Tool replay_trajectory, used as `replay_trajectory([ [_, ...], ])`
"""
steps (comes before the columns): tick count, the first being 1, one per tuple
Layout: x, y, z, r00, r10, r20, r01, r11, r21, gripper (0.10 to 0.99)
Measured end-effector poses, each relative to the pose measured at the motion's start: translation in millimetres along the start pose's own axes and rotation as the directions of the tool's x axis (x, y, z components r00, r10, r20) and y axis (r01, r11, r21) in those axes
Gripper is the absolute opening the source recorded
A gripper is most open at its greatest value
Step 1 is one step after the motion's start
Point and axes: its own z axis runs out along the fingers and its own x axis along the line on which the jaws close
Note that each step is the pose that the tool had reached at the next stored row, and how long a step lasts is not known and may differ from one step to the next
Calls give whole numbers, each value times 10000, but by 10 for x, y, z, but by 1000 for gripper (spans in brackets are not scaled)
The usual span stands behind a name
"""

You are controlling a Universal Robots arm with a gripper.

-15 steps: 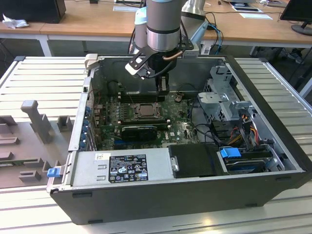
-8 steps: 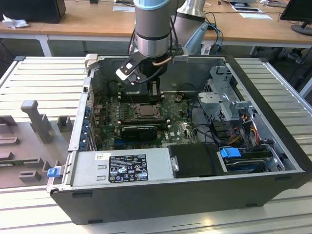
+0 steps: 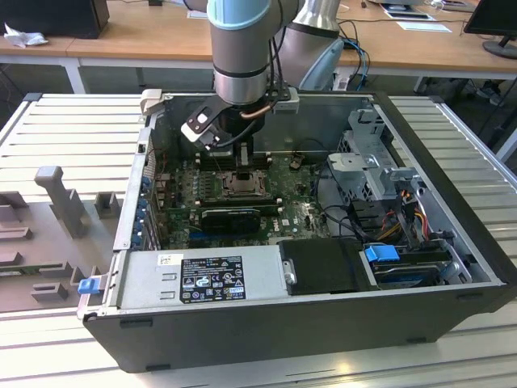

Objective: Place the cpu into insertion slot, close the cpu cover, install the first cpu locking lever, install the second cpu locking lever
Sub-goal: 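Close the cpu cover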

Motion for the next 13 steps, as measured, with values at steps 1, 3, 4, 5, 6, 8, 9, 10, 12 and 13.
replay_trajectory([
  [1,0,-16,6,10000,-9,-1,9,10000,30,106],
  [3,-2,-69,36,10000,-70,-4,70,9999,93,106],
  [4,-2,-87,48,10000,-96,-5,96,9999,100,106],
  [5,-3,-102,61,9999,-113,-6,113,9999,104,106],
  [6,-3,-112,78,9999,-124,-6,124,9999,106,106],
  [8,-4,-119,115,9999,-129,-6,129,9999,110,106],
  [9,-5,-120,118,9999,-130,-2,130,9999,114,106],
  [10,-5,-119,116,9999,-130,-2,130,9999,114,106],
  [12,-3,-116,58,9999,-129,-9,129,9999,110,106],
  [13,-2,-114,33,9999,-129,-7,129,9999,110,106],
])
